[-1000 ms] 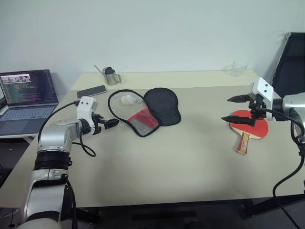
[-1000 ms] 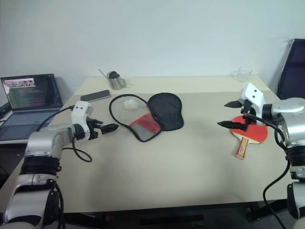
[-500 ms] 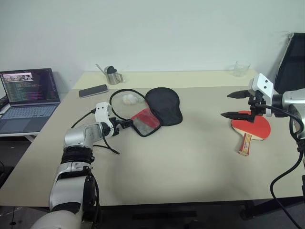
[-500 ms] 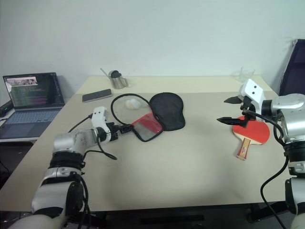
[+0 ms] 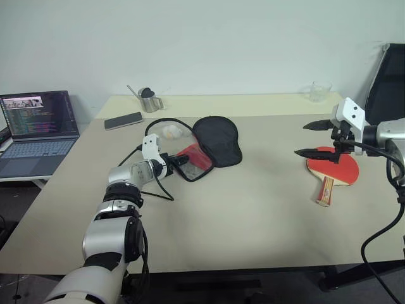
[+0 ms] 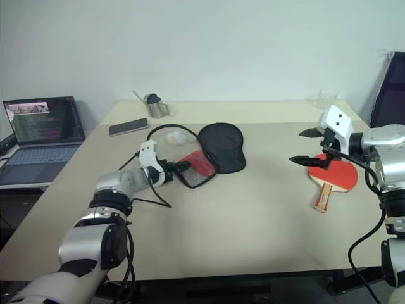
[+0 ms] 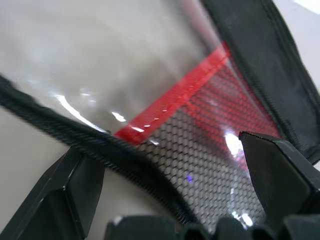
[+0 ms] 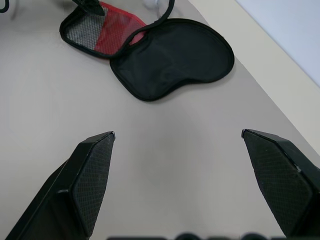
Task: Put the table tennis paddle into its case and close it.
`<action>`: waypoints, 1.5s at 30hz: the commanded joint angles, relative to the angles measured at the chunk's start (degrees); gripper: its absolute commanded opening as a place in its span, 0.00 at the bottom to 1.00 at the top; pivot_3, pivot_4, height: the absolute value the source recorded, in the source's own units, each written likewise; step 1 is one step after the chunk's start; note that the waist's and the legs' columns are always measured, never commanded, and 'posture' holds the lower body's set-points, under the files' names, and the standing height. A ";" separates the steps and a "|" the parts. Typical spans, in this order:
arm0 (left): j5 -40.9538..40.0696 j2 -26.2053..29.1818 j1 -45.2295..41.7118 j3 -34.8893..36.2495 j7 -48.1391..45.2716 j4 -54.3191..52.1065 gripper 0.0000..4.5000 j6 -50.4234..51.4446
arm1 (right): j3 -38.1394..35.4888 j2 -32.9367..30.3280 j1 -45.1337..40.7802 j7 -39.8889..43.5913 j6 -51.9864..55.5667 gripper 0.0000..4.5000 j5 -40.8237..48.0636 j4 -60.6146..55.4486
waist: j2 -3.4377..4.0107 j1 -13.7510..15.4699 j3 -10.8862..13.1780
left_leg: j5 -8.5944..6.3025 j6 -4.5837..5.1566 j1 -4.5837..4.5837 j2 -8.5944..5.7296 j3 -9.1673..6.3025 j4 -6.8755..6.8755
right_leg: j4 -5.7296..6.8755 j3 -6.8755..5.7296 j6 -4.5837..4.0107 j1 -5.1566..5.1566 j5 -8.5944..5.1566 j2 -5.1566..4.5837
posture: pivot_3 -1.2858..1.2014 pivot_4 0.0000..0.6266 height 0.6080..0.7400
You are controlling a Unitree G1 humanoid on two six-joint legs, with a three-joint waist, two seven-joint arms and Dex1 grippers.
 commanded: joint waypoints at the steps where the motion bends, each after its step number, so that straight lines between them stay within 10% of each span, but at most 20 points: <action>1: -0.15 -0.51 -3.28 0.81 0.56 1.39 0.86 -3.18 | -2.06 -1.44 -0.36 -0.19 0.44 1.00 1.17 -2.65 | 0.00 -0.01 0.00 | 0.00 0.00 0.00 0.00 0.00 0.00 | 0.00 0.00 0.00 0.00 0.00 0.00 | 0.52 0.24 1.00; 12: 0.57 -1.52 -2.53 -2.07 -4.61 -0.80 0.01 -0.91 | -2.70 -2.65 0.81 -0.81 1.10 1.00 1.82 -4.13 | -0.01 0.03 0.00 | 0.00 0.00 0.00 -0.01 0.00 0.01 | 0.00 0.00 0.01 0.00 0.00 0.00 | 0.52 0.24 1.00; 45: 3.49 6.24 11.20 -21.72 -36.09 -25.93 0.01 4.16 | -4.49 -3.91 4.43 -2.09 3.20 1.00 2.66 -7.64 | 0.00 -0.01 0.00 | 0.00 0.01 0.02 0.00 0.01 0.02 | 0.00 0.04 0.00 0.04 0.00 0.01 | 0.52 0.24 1.00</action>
